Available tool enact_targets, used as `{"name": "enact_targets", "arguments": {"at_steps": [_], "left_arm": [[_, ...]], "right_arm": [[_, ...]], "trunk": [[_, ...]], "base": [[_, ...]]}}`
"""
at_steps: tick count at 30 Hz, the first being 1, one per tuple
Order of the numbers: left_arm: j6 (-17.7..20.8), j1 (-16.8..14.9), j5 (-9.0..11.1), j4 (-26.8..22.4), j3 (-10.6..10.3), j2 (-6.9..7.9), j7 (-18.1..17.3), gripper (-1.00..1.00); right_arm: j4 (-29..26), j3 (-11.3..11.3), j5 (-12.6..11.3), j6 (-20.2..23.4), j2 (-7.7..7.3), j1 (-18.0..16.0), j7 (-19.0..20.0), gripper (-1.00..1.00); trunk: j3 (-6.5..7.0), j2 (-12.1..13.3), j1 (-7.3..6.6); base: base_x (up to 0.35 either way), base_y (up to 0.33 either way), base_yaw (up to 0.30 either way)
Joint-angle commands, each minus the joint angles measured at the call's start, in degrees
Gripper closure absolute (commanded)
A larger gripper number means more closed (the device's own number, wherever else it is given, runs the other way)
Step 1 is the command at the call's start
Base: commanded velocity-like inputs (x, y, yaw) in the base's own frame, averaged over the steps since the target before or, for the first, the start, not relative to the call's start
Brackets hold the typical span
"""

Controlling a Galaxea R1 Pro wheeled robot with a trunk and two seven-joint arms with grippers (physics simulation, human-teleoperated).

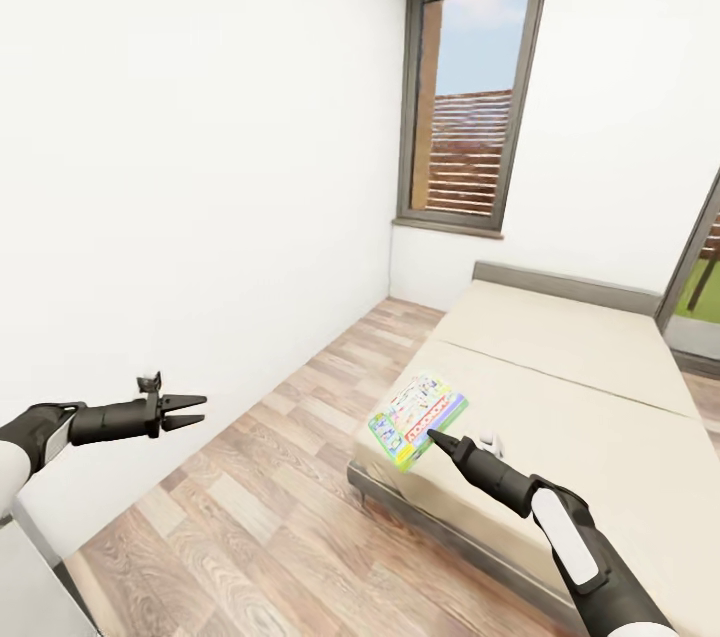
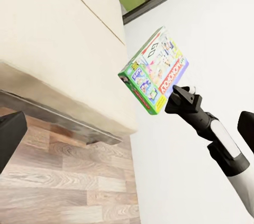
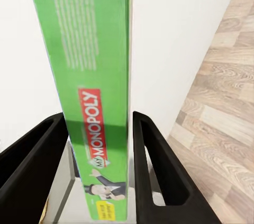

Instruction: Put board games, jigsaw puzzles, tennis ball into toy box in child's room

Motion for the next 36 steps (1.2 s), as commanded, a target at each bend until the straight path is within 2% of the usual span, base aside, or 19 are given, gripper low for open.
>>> {"name": "enact_targets", "arguments": {"at_steps": [1,4,9,13,20,30,36], "left_arm": [[0.56,-0.05,-0.66,-0.02,0.39,-0.09,-0.29,-1.0],[0.53,-0.05,-0.68,-0.04,0.4,-0.25,-0.29,-1.0],[0.51,-0.01,-0.75,0.0,0.41,-0.35,-0.29,-1.0],[0.51,-0.02,-0.75,-0.01,0.41,-0.38,-0.29,-1.0],[0.51,-0.02,-0.75,0.02,0.38,-0.41,-0.29,-1.0],[0.57,-0.02,-0.61,0.0,0.53,-0.36,-0.29,-1.0],[0.7,-0.03,-0.57,-0.04,0.81,-0.24,-0.29,-1.0]], "right_arm": [[-0.03,-0.11,-0.33,0.45,0.01,-0.03,0.03,1.0],[-0.13,-0.06,-0.33,0.43,0.01,-0.03,0.03,1.0],[-2.33,2.54,-0.33,0.33,0.01,-0.03,-0.06,1.0],[-2.74,3.17,-0.33,0.26,-0.03,-0.03,-0.09,1.0],[-2.84,3.31,-0.33,0.25,-0.08,-0.03,-0.06,1.0],[-2.85,3.31,-0.33,0.25,-0.08,-0.03,-0.06,1.0],[-2.85,3.33,-0.33,0.25,-0.08,-0.03,-0.13,1.0]], "trunk": [[-0.04,-0.06,0.01],[0.08,-0.06,0.01],[0.29,-0.06,0.01],[0.45,-0.06,0.01],[0.74,-0.06,0.01],[1.15,-0.06,0.01],[2.47,2.35,-1.31]], "base": [[-0.002,-0.06,0.268],[-0.001,-0.185,0.268],[0.0,-0.279,0.268],[0.0,-0.302,0.269],[0.0,-0.247,0.269],[0.0,-0.03,0.269],[0.0,-0.001,0.268]]}}
